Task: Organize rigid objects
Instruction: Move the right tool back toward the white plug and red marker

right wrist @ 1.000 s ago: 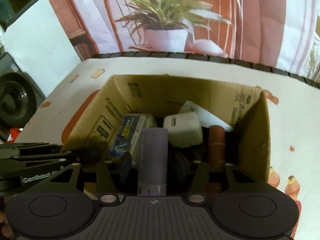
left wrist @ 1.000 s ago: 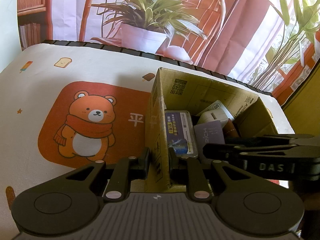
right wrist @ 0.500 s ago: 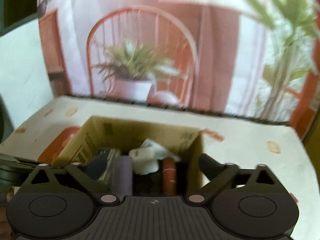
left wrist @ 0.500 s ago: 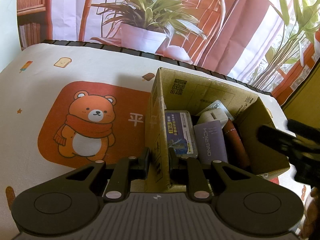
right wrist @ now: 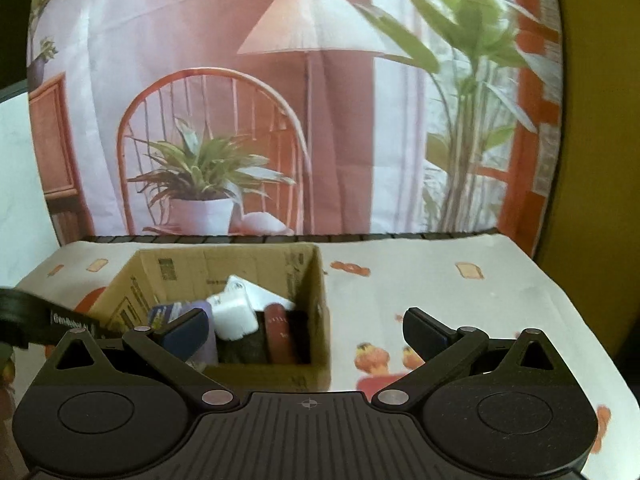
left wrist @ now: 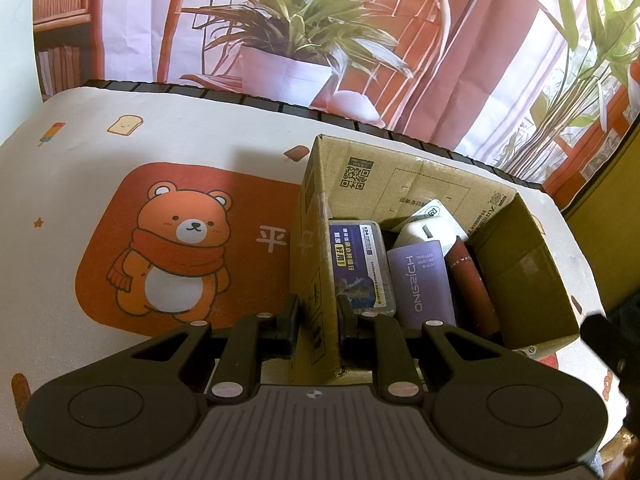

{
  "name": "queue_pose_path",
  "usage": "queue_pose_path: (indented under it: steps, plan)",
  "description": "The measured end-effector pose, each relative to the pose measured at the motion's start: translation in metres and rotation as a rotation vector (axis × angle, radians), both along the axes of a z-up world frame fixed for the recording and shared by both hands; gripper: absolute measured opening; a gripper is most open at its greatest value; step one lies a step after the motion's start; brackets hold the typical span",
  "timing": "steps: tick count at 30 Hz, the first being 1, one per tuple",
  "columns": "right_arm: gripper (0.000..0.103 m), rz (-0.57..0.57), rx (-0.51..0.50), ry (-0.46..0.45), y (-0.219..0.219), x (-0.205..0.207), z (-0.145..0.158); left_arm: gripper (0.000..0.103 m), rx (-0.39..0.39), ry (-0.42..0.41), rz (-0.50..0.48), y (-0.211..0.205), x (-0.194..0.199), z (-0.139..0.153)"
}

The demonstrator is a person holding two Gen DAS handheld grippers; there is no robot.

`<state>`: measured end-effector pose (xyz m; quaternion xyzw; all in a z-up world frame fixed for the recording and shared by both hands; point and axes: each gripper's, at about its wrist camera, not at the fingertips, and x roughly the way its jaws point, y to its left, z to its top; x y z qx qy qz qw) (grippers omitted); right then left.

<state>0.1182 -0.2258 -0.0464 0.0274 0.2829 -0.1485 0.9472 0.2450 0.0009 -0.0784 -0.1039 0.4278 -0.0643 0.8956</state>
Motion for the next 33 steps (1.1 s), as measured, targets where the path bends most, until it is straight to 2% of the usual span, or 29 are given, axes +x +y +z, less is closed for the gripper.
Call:
queue_pose_path:
  steps: [3,9,11,13,18,23,25,29,33]
  plan:
    - [0.103,-0.006,0.041,0.001,-0.003,-0.012,-0.006,0.019,0.000,0.000,0.000,0.000,0.000,0.000]
    - [0.102,0.099,0.122,0.078,0.004,-0.015,-0.021,0.019,0.000,0.000,0.000,0.000,0.000,0.000]
    - [0.100,0.139,0.164,0.099,0.009,-0.012,-0.025,0.019,0.000,0.000,0.000,0.000,0.000,0.000]
    - [0.095,0.198,0.194,0.115,0.017,-0.010,-0.029,0.019,0.000,0.000,-0.001,0.000,0.000,0.000]
    - [0.081,0.315,0.189,0.160,0.037,-0.007,-0.040,0.019,0.001,0.000,-0.002,-0.001,0.000,0.000]
    - [0.060,0.359,0.164,0.208,0.047,-0.003,-0.051,0.020,0.000,0.000,-0.001,-0.001,0.000,0.000]
    - [0.055,0.372,0.145,0.229,0.050,-0.001,-0.057,0.020,0.000,0.000,-0.001,-0.001,0.000,0.000]
    - [0.053,0.449,0.056,0.247,0.063,0.001,-0.068,0.020,0.000,0.000,-0.002,-0.001,0.000,0.000]
    - [0.053,0.556,0.032,0.264,0.072,0.006,-0.074,0.020,0.000,0.000,-0.001,-0.001,0.000,0.000]
